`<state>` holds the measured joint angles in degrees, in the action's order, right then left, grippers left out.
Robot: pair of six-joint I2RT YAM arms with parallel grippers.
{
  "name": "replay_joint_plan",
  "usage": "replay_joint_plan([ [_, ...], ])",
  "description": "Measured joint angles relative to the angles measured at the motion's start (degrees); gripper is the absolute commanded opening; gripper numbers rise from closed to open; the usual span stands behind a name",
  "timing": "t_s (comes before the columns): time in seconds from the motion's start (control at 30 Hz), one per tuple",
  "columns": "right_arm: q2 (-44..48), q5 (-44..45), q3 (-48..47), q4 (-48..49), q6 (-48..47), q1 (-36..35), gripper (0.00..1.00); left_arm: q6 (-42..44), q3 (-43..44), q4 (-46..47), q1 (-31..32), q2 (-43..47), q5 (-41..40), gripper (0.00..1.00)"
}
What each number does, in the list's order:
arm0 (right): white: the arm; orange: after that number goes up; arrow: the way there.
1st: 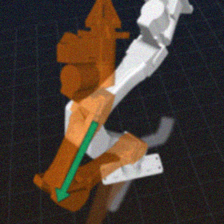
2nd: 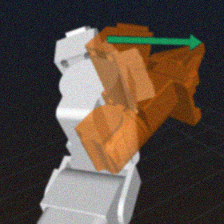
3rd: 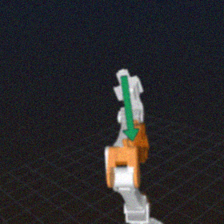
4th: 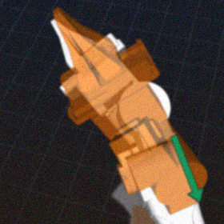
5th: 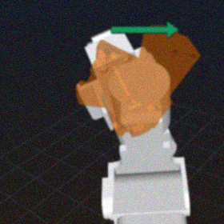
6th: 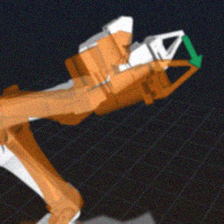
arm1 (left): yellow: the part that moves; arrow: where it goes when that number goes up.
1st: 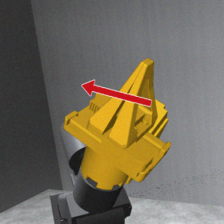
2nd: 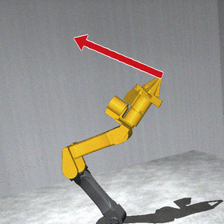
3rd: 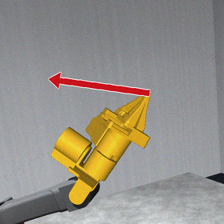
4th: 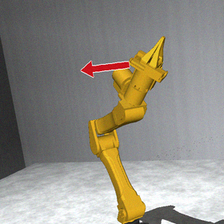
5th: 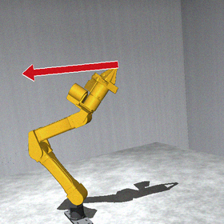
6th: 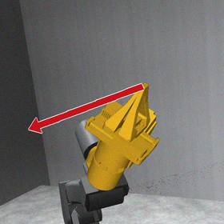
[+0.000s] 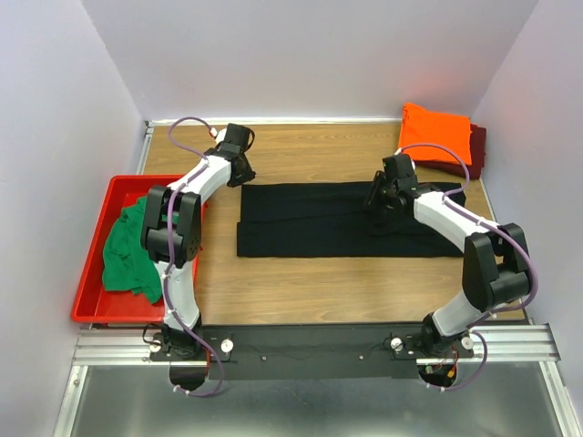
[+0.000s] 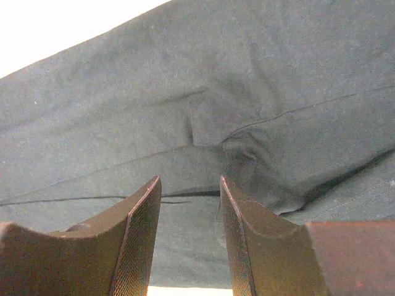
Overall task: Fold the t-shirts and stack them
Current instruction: Fold the tshirt
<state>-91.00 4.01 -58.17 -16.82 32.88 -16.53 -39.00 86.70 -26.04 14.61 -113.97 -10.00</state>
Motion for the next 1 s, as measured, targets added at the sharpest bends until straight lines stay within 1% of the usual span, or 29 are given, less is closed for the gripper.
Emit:
replay_joint_plan([
  [0.2,-0.3,0.4,0.0,0.0,-0.5,-0.3,0.51,-0.5,0.1,-2.1,-0.6,-1.7,-2.5,0.38],
  [0.43,-0.4,0.5,0.0,0.0,-0.9,-0.3,0.51,-0.7,0.1,-2.8,-1.1,-3.4,-3.1,0.38],
  [1.0,-1.0,1.0,0.0,0.0,-1.5,-0.3,0.51,0.1,0.5,2.2,-1.8,-5.3,0.1,0.36],
])
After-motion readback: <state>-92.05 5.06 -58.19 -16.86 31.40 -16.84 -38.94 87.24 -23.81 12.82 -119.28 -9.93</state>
